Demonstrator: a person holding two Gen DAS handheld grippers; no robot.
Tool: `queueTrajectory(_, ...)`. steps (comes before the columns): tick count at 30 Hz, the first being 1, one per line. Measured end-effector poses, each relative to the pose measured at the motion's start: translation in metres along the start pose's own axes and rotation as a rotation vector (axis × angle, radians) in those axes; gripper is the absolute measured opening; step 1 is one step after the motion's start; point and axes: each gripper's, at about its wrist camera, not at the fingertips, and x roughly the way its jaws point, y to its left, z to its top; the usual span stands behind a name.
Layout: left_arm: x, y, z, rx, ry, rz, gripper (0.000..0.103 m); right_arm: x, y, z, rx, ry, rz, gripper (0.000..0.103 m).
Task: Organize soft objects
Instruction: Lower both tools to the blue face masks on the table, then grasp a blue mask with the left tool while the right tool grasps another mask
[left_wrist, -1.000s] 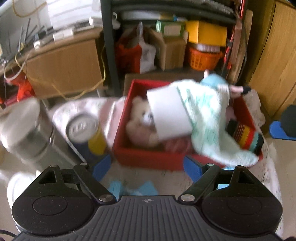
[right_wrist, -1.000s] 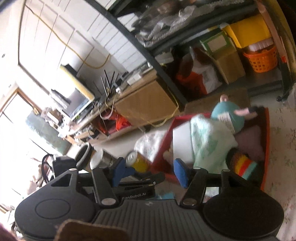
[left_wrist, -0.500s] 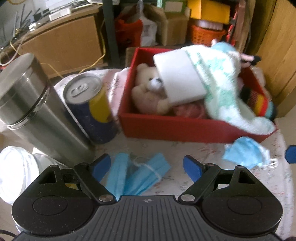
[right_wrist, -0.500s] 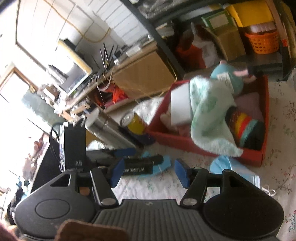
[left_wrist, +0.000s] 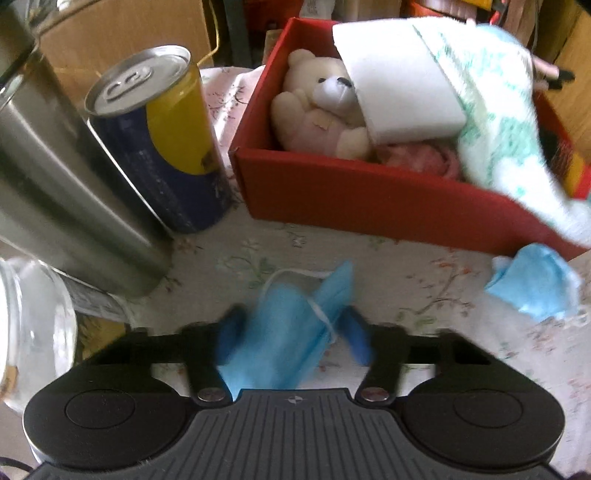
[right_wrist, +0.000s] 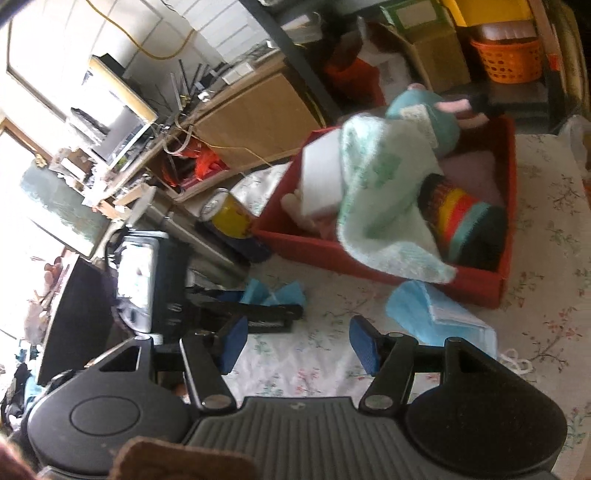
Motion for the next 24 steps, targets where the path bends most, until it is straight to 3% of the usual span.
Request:
queueTrajectory(4, -0.006, -0.004, -0.006, 0.010, 0.012, -0.015, 0.027, 0.000, -0.007, 0.001, -0.021, 0.005, -0.062, 0.033)
queueTrajectory(7, -0.015, -0.011, -0.013, 0.015, 0.021, -0.080, 0.023, 0.006, -0.013, 0.003, -0.045, 0.030, -0.103, 0.033)
queueTrajectory(14, -0.031, -0.022, -0.029, 0.031, 0.017, -0.159, 0.022, 0.034, -0.035, 0.007, -0.048, 0.097, -0.215, 0.034)
queueTrajectory(19, -0.030, -0.026, -0.031, 0.039, 0.029, -0.184, 0.023, 0.052, -0.029, 0.009, -0.147, 0.085, -0.334, 0.039)
queueTrajectory(24, -0.028, -0.028, -0.029, 0.060, 0.031, -0.185, 0.023, 0.080, -0.026, 0.006, -0.195, 0.133, -0.391, 0.044)
